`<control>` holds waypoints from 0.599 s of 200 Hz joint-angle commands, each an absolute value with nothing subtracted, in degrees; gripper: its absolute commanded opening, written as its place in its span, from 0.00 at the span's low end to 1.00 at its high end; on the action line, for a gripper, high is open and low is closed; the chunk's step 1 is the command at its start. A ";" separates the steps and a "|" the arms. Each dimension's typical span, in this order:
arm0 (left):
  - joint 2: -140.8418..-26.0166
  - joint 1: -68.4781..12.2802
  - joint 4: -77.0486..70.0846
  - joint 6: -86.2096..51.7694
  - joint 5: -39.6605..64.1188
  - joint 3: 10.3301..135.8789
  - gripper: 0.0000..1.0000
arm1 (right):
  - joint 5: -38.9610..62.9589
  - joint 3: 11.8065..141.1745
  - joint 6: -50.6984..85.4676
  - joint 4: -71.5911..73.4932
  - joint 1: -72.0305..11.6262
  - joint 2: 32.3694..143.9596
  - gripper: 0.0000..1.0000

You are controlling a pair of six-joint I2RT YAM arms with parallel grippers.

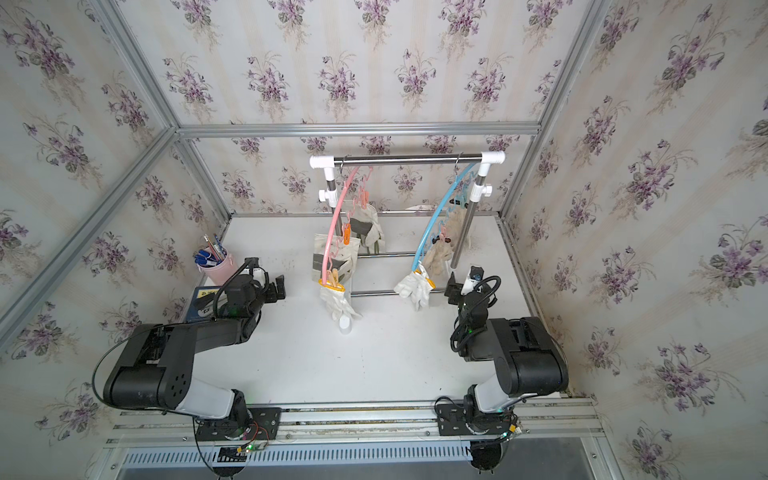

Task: Clip the gloves onto a hanger to dry
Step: Reset both arms

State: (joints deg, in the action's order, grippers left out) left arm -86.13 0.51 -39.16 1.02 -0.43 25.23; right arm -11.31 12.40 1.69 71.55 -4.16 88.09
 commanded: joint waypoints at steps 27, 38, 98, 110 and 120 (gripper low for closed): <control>-85.87 0.52 -41.13 1.45 -0.30 25.26 1.00 | -12.26 12.38 1.78 73.10 -4.22 87.89 1.00; -85.87 0.48 -41.13 1.45 -0.35 25.25 1.00 | -12.28 12.39 1.84 73.05 -4.26 87.84 1.00; -85.79 0.52 -41.13 1.47 -0.35 25.17 1.00 | -12.28 12.40 1.76 73.04 -4.24 87.94 1.00; -85.83 0.52 -41.13 1.42 -0.35 25.21 1.00 | -12.23 12.47 1.73 73.04 -4.30 87.98 1.00; -85.84 0.48 -41.13 1.46 -0.35 25.17 1.00 | -12.08 12.55 1.55 73.06 -4.29 88.06 1.00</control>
State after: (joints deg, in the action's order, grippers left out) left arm -86.02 0.51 -39.18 1.02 -0.27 25.19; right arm -11.53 12.23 1.56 71.61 -4.19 88.01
